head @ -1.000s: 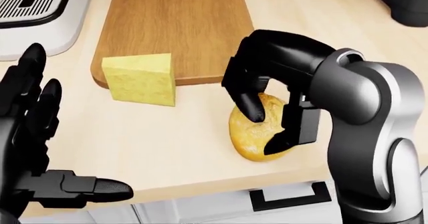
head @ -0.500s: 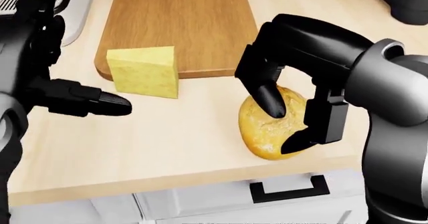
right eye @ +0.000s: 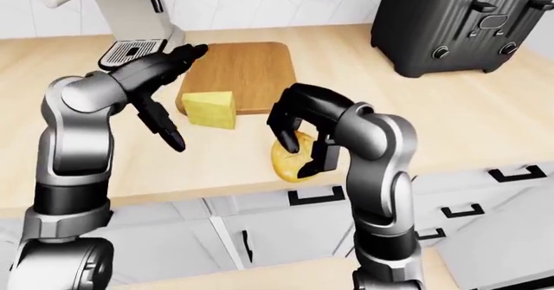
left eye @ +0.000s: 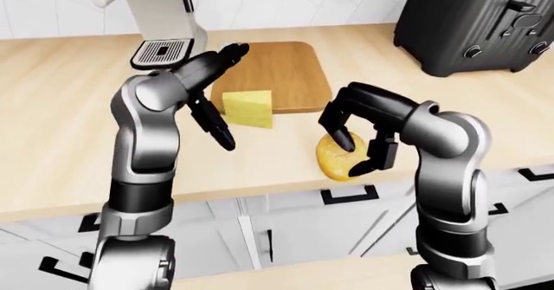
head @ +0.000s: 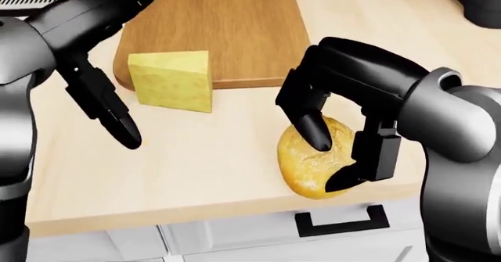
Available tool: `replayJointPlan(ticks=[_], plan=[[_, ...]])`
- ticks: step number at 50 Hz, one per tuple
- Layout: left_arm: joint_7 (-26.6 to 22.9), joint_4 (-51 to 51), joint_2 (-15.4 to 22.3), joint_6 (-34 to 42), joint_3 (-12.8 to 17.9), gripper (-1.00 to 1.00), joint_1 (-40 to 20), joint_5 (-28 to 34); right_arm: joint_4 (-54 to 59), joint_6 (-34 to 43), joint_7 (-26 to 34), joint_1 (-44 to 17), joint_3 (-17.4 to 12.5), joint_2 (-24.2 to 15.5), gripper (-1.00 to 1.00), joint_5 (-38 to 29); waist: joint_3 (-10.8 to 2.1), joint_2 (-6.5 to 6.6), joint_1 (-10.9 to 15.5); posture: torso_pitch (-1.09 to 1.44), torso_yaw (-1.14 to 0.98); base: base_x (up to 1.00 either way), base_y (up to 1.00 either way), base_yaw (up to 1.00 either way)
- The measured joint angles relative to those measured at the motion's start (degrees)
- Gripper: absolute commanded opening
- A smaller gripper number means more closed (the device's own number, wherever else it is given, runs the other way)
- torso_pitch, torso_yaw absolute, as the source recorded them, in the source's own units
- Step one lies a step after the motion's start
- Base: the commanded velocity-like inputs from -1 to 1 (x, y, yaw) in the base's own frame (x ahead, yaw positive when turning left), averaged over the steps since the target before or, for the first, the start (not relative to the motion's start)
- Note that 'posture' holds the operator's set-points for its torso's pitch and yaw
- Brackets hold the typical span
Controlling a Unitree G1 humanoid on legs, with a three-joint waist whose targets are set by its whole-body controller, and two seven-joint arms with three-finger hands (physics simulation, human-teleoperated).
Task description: Place the bread and cheese on the cutting board.
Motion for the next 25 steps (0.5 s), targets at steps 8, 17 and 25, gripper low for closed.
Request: replayJointPlan(ticks=[8, 17, 25], plan=[[-3.3, 8.0, 0.5, -8.1, 1.5, 1.0, -3.8, 1.6, 0.0, -0.3, 0.1, 0.5, -0.1, 0.1, -1.0, 0.0, -0.03, -0.29, 0.1, 0.0, 0.0, 0.0, 0.0, 0.0], [-8.7, 21.8, 2.3, -7.6, 2.8, 1.0, -13.1, -7.0, 0.5, -0.7, -0.1, 0.8, 0.5, 0.8, -1.0, -0.3, -0.2, 0.05, 0.2, 0.0, 0.0, 0.0, 0.0, 0.0], [-1.6, 41.1, 3.3, -16.6, 2.1, 1.0, -16.8, -8.6, 1.0, -1.2, -0.2, 0.8, 0.2, 0.8, -1.0, -0.3, -0.18, 0.12, -0.1, 0.0, 0.0, 0.0, 0.0, 0.0]])
